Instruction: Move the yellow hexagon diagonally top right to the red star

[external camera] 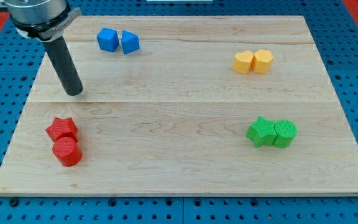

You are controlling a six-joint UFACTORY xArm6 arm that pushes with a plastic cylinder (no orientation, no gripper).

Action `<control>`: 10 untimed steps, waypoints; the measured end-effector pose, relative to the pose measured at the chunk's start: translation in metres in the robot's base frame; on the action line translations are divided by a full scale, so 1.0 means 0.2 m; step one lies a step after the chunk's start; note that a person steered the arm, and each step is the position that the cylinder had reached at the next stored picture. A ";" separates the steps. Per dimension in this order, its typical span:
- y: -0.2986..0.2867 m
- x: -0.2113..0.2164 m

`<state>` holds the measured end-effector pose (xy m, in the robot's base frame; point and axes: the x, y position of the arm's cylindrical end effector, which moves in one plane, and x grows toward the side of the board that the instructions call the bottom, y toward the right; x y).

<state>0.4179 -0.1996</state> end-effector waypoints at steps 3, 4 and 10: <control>0.01 -0.01; -0.03 -0.02; 2.02 -0.49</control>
<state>0.3201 0.2050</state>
